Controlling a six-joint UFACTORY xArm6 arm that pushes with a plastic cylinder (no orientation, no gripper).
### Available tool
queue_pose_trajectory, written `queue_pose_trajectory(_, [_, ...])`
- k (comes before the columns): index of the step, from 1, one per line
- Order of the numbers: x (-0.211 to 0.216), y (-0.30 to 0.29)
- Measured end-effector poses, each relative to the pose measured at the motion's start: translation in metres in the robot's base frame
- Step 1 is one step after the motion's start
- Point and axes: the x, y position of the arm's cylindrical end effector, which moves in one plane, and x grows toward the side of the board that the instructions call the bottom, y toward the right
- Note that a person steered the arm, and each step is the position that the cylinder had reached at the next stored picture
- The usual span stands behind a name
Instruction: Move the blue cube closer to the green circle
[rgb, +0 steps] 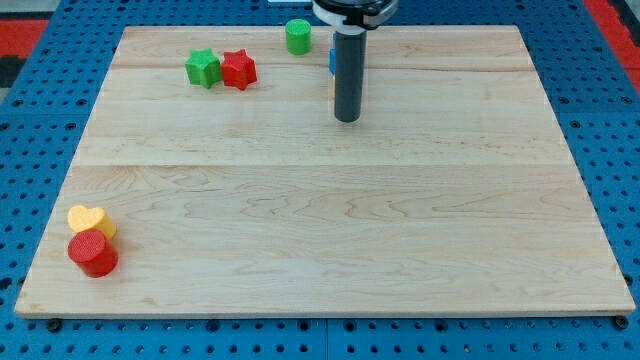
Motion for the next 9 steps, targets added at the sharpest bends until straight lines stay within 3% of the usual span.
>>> queue_pose_trajectory(2, [-0.039, 0.000])
queue_pose_trajectory(5, [-0.043, 0.005])
queue_pose_trajectory(7, [-0.042, 0.061])
queue_pose_trajectory(9, [-0.124, 0.048])
